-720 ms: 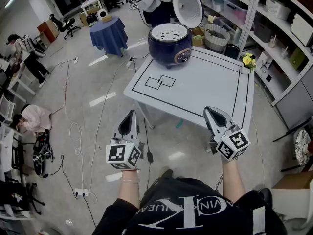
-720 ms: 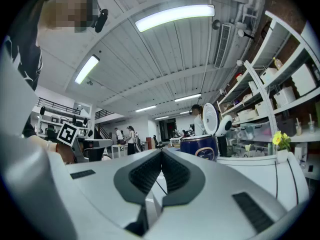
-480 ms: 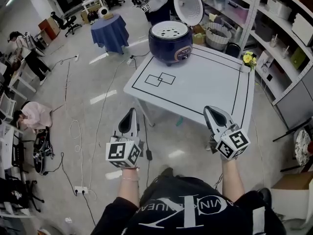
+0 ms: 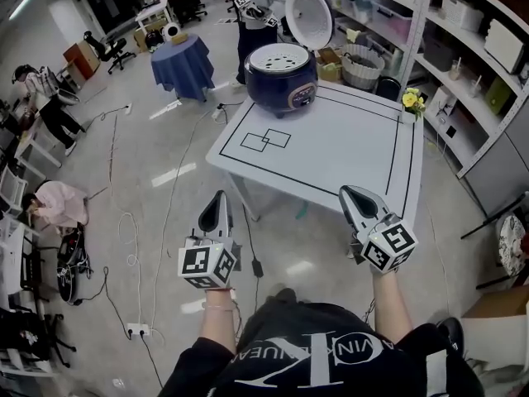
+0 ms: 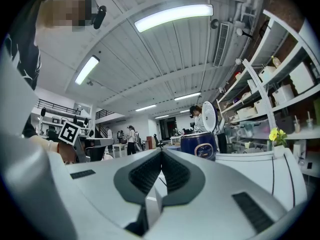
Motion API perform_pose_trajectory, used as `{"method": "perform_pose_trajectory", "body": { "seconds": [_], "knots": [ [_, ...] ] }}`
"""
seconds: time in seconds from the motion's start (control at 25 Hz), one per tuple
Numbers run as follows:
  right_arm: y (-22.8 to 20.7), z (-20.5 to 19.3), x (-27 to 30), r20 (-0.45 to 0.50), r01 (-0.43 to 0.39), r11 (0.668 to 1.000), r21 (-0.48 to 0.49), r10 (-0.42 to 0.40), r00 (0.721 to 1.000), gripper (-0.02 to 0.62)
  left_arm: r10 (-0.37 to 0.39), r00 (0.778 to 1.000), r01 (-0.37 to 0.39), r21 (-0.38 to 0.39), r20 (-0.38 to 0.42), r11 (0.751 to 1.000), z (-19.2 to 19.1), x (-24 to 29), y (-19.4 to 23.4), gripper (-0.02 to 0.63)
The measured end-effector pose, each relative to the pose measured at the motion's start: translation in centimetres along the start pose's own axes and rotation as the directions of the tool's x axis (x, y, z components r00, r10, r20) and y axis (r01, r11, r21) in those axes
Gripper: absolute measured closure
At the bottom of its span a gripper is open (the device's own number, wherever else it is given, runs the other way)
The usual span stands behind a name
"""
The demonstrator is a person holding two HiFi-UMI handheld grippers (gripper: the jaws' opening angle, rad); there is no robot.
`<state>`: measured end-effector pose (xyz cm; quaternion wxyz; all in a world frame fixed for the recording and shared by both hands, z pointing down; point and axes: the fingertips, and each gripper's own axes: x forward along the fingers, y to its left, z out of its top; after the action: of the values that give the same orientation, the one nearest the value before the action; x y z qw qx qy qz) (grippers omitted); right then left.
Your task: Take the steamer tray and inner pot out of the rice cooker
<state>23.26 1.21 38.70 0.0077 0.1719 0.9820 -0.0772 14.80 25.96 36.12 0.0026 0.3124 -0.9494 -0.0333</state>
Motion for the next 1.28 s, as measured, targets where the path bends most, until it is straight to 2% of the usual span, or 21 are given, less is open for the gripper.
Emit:
{"method": "perform_pose_trajectory", "body": {
  "seconds": [0.24, 0.32, 0.36, 0.4, 0.64, 0.84, 1.04, 1.28],
  "knots": [
    [-0.8, -0.4, -1.3, 0.005, 0.040, 0.997, 0.069, -0.040, 0.999, 0.595, -0.022, 0.999, 0.025, -0.089, 0.037, 0.996, 1.1, -0.9, -0.3, 0.592],
    [-1.3, 0.0, -1.8, 0.030, 0.047, 0.994, 0.100, -0.050, 0.998, 0.460, -0.035, 0.998, 0.039, -0.077, 0.042, 0.996, 1.6, -0.8, -0.6, 0.535],
    [-1.6, 0.1, -2.1, 0.041, 0.052, 0.993, 0.108, -0.057, 0.998, 0.455, -0.036, 0.999, 0.039, -0.075, 0.040, 0.996, 1.6, -0.7, -0.6, 0.498],
    [-1.8, 0.2, -2.2, 0.049, 0.060, 0.992, 0.111, -0.065, 0.997, 0.449, -0.031, 0.999, 0.034, -0.077, 0.037, 0.996, 1.5, -0.6, -0.4, 0.492],
    [-3.0, 0.3, -1.1, 0.059, 0.076, 0.991, 0.106, -0.083, 0.995, 0.432, 0.001, 0.999, 0.002, -0.082, 0.033, 0.997, 0.9, 1.0, 2.6, 0.492],
    [-6.4, 0.8, 2.7, 0.074, 0.110, 0.986, 0.122, -0.120, 0.990, 0.430, -0.045, 0.998, 0.049, -0.090, 0.042, 0.995, 0.8, 7.0, 3.9, 0.492],
    [-8.7, 0.4, 9.1, 0.055, 0.116, 0.985, 0.125, -0.123, 0.991, 0.430, -0.110, 0.994, 0.111, -0.054, 0.004, 0.992, 0.5, 13.7, 6.1, 0.492],
    [-11.2, 0.3, 16.6, 0.028, 0.138, 0.980, 0.145, -0.144, 0.989, 0.430, -0.154, 0.987, 0.152, -0.062, -0.034, 0.986, 0.6, 21.0, 10.0, 0.492]
  ]
}}
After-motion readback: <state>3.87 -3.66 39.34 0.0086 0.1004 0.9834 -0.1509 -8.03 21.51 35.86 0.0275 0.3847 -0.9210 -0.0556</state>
